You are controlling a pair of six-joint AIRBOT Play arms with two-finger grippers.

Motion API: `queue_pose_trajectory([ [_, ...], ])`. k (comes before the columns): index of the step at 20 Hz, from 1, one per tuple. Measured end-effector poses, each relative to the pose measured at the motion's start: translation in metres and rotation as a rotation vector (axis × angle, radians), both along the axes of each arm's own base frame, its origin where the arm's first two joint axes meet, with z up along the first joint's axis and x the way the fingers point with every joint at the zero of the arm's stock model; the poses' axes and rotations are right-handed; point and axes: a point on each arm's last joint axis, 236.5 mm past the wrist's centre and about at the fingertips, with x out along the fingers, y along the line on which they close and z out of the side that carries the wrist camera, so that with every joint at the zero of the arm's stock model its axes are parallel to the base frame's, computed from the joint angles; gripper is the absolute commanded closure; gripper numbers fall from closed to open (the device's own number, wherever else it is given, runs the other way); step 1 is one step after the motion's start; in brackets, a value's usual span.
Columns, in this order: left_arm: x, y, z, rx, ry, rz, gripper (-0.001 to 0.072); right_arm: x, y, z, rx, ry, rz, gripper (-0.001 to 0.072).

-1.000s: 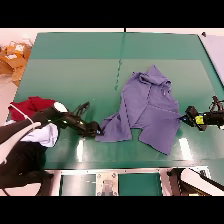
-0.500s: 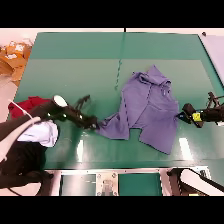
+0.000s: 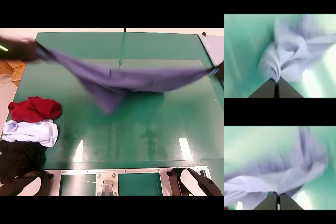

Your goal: Fold the shirts.

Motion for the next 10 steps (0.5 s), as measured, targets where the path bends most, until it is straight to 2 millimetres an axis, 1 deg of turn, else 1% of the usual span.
queue_pose_trajectory([
  [1, -0.012, 0.013, 0.046, 0.005, -0.114, 0.051, 0.0684, -0.008, 0.004, 0.043, -0.037, -0.098, -0.010, 0.0694],
  [2, -0.026, 0.021, 0.085, 0.009, -0.215, 0.088, 0.0684, -0.020, 0.010, 0.088, -0.072, -0.206, -0.024, 0.0694],
  [3, -0.045, 0.026, 0.122, 0.012, -0.317, 0.118, 0.0684, -0.033, 0.014, 0.126, -0.107, -0.297, -0.040, 0.0694],
  [4, -0.063, 0.028, 0.152, 0.016, -0.399, 0.138, 0.0684, -0.049, 0.018, 0.162, -0.146, -0.384, -0.062, 0.0694],
  [5, -0.079, 0.028, 0.172, 0.019, -0.460, 0.151, 0.0684, -0.064, 0.021, 0.192, -0.184, -0.458, -0.084, 0.0694],
  [6, -0.094, 0.029, 0.189, 0.024, -0.510, 0.166, 0.0684, -0.080, 0.023, 0.218, -0.222, -0.527, -0.111, 0.0694],
  [7, -0.105, 0.029, 0.199, 0.026, -0.543, 0.172, 0.0684, -0.093, 0.023, 0.237, -0.256, -0.578, -0.137, 0.0694],
  [8, -0.113, 0.028, 0.205, 0.030, -0.565, 0.176, 0.0684, -0.105, 0.022, 0.253, -0.286, -0.623, -0.165, 0.0693],
  [9, -0.119, 0.028, 0.208, 0.032, -0.575, 0.179, 0.0684, -0.113, 0.020, 0.263, -0.305, -0.651, -0.187, 0.0694],
  [10, -0.120, 0.028, 0.207, 0.034, -0.571, 0.182, 0.0684, -0.115, 0.018, 0.266, -0.315, -0.659, -0.203, 0.0694],
])
